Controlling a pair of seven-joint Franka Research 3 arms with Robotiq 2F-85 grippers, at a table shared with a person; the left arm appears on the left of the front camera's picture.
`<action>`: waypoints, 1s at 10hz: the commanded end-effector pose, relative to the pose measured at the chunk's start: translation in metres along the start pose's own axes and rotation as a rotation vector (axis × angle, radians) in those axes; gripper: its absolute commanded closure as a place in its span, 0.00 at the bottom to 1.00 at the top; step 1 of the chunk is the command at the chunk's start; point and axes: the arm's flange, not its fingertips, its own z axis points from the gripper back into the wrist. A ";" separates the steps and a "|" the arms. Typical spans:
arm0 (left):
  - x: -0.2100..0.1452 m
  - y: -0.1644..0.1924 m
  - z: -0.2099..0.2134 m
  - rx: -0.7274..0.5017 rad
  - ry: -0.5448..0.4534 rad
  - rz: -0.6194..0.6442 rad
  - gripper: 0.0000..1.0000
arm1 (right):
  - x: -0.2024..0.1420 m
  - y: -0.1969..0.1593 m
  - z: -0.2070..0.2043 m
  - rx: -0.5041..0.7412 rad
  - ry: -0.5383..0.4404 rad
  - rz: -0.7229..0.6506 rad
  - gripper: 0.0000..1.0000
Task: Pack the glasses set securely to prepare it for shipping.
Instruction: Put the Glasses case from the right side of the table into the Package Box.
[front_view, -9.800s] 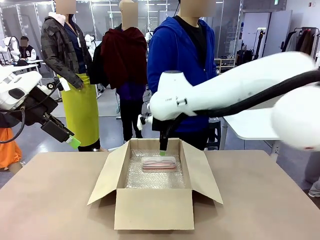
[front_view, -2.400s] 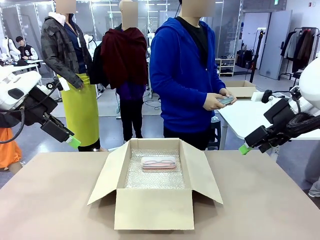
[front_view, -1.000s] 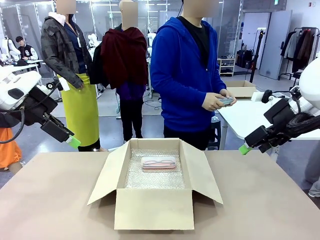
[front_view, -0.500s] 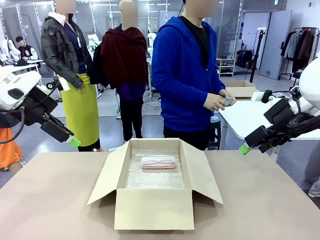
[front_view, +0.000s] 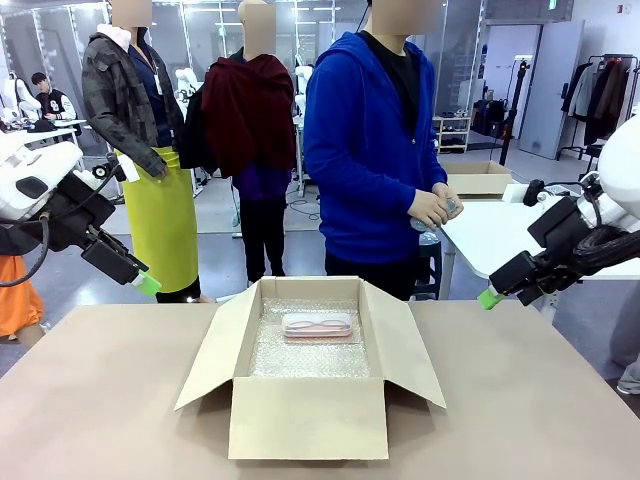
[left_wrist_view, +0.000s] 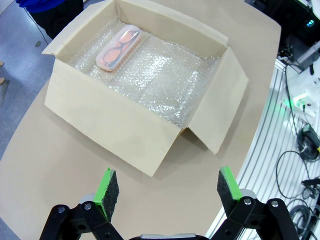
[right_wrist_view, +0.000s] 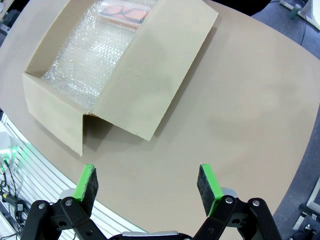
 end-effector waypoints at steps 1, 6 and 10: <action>-0.001 0.002 0.002 -0.016 -0.016 -0.018 0.00 | 0.000 -0.002 -0.002 -0.007 -0.007 0.022 0.00; -0.001 0.002 0.002 -0.016 -0.016 -0.018 0.00 | 0.000 -0.002 -0.002 -0.007 -0.007 0.022 0.00; -0.001 0.002 0.002 -0.016 -0.016 -0.018 0.00 | 0.000 -0.002 -0.002 -0.007 -0.007 0.022 0.00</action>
